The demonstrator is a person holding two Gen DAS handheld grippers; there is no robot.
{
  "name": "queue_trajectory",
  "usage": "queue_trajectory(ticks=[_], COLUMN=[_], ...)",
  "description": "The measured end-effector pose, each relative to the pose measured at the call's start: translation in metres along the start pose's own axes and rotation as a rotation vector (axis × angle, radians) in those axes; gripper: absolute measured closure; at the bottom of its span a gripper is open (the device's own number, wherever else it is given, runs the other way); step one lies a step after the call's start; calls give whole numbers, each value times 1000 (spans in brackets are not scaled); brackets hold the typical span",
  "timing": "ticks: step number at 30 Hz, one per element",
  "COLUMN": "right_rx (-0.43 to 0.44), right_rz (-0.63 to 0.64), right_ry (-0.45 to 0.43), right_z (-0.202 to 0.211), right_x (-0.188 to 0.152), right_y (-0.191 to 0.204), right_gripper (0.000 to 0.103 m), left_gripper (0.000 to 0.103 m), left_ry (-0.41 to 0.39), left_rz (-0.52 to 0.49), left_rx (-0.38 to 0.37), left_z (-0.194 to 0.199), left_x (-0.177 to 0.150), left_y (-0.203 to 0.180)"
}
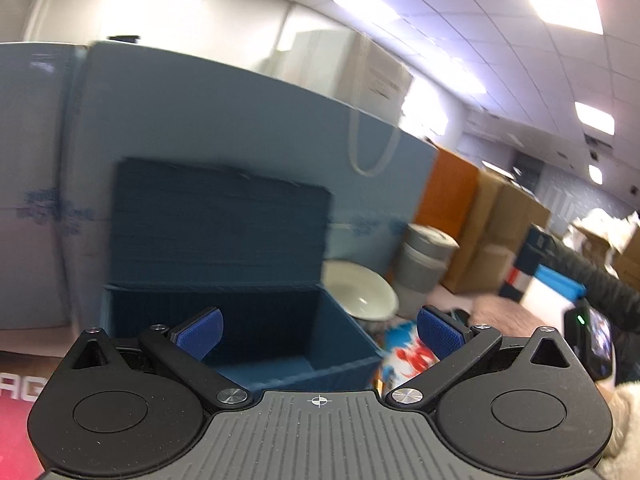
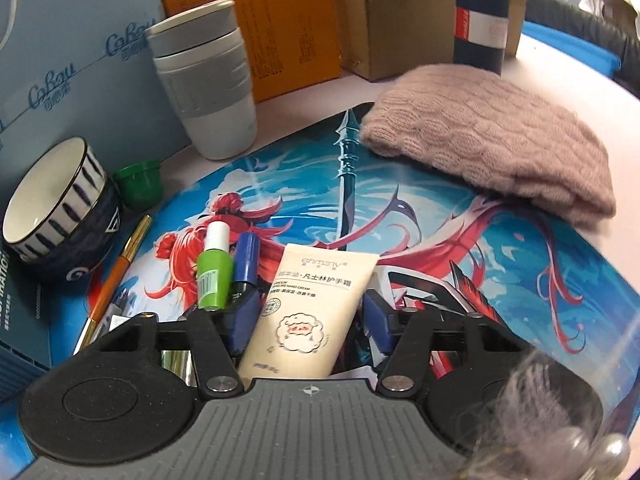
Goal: Organize rigid objects
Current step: 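Lower the right tool to the mat and grasp the beige hand-cream tube, then carry the hand-cream tube with the right tool into the blue box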
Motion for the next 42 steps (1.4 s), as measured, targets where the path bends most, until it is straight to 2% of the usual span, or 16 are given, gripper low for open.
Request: queue_trajectory(ticks=[3, 7, 9, 13, 18, 23, 26, 30, 35, 39, 42], right_rx=[21, 31, 50, 95, 138, 194, 262, 402, 569, 649, 671], right_rz=[-30, -29, -28, -63, -93, -73, -62, -64, -53, -22, 10], right_ry=[-23, -96, -136, -211, -268, -343, -377, -393, -380, -349, -322], right_z=[4, 22, 35, 61, 85, 114, 134, 154, 163, 160, 153], right_x=[-1, -3, -2, 0, 2, 10, 15, 22, 27, 25, 18], right_y=[-3, -4, -5, -7, -6, 12, 32, 69, 130, 184, 219], right_gripper=[55, 56, 56, 56, 57, 57, 57, 57, 57, 57, 57], left_gripper=[0, 0, 0, 0, 0, 0, 0, 0, 0, 0, 0], left_ry=[-19, -27, -25, -3, 10, 29, 42, 62, 95, 107, 94], left_rz=[46, 64, 97, 147, 179, 208, 235, 264, 277, 325, 374], left_rx=[57, 195, 235, 250, 242, 258, 262, 255, 208, 185, 181], left_z=[5, 10, 12, 8, 9, 7, 5, 2, -6, -8, -5], left_x=[8, 14, 15, 14, 11, 10, 9, 4, 0, -3, -3], left_y=[27, 67, 85, 108, 119, 128, 135, 140, 138, 144, 152])
Point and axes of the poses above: each gripper's, at about its wrist camera, not at the fingertips, and z roughly against the way its jaws point, y to its left, x to its top, the point moved 8 cm from there along -z, roughly the way its jaws point, and after that the axes turned 1 degree about z, right-handed, at the moved point
